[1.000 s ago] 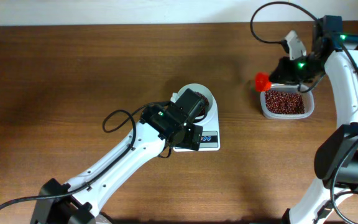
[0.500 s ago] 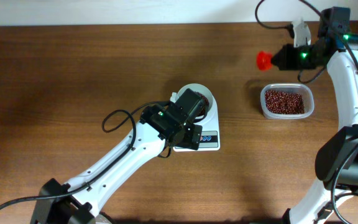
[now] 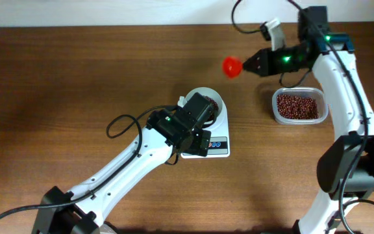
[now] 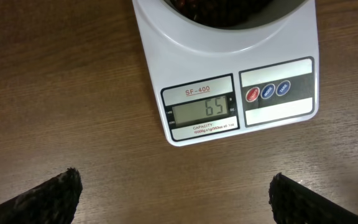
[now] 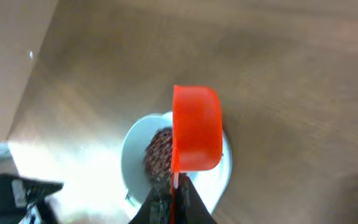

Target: Scoop item into bowl and weigh 50g on scale

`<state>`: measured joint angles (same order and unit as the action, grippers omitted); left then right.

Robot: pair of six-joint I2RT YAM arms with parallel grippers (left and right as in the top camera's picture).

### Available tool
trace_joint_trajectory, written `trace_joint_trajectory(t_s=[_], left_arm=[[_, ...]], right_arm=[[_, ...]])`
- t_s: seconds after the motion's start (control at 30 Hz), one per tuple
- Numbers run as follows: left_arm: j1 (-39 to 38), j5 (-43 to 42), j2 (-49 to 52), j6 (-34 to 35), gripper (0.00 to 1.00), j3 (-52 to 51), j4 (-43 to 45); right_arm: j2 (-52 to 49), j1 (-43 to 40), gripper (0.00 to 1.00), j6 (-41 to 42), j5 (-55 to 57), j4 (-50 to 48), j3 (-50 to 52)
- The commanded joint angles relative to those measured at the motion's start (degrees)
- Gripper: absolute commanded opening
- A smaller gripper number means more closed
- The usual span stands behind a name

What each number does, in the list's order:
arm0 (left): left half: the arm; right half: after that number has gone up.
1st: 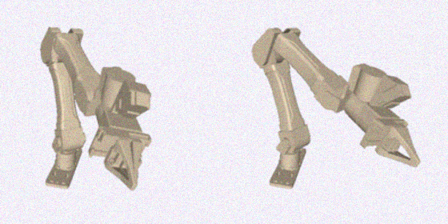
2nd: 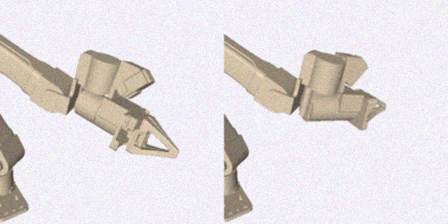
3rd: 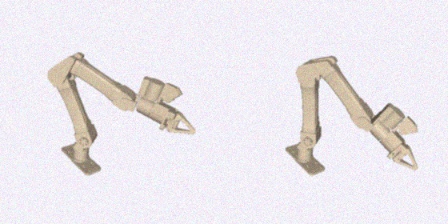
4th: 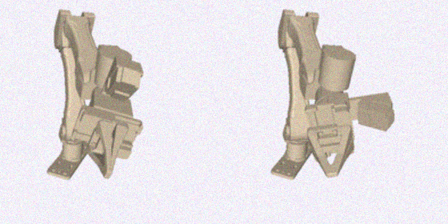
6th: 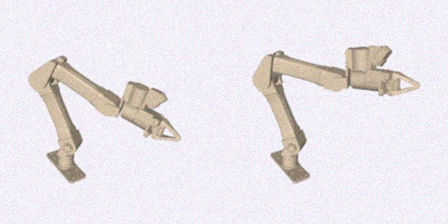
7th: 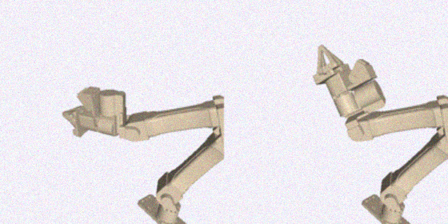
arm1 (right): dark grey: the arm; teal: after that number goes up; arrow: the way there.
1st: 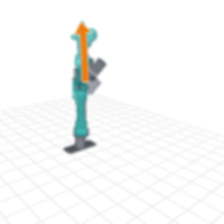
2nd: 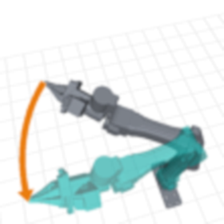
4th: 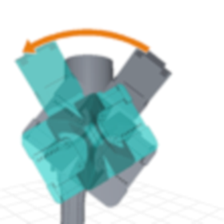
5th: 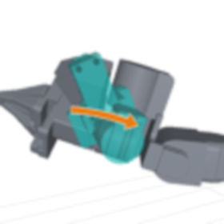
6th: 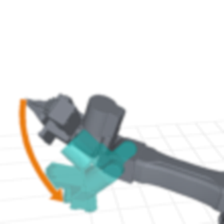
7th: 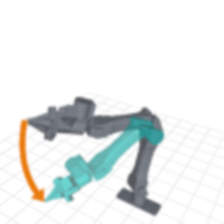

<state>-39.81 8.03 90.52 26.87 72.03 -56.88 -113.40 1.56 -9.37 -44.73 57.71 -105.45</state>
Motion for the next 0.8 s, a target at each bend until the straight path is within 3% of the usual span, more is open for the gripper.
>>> trace_joint_trajectory(t_s=[0.0,0.13,0.3,0.77], left_arm=[[-0.2,1.0,-0.2,0.3,0.99,-0.5,0.0],[-0.2,1.0,-0.2,0.3,0.99,-0.5,0.0],[-0.2,1.0,-0.2,0.3,0.99,-0.5,0.0],[-0.2,1.0,-0.2,0.3,0.99,-0.5,0.0]], right_arm=[[3.8,3.0,0.04,-7.7,-1.1,2.9,-1.0],[5.4,7.5,0.04,-11.0,10.0,5.2,-1.0],[5.4,12.8,0.04,-21.9,11.6,7.5,-1.0],[1.6,16.2,0.04,-25.6,16.1,6.0,-0.6]])
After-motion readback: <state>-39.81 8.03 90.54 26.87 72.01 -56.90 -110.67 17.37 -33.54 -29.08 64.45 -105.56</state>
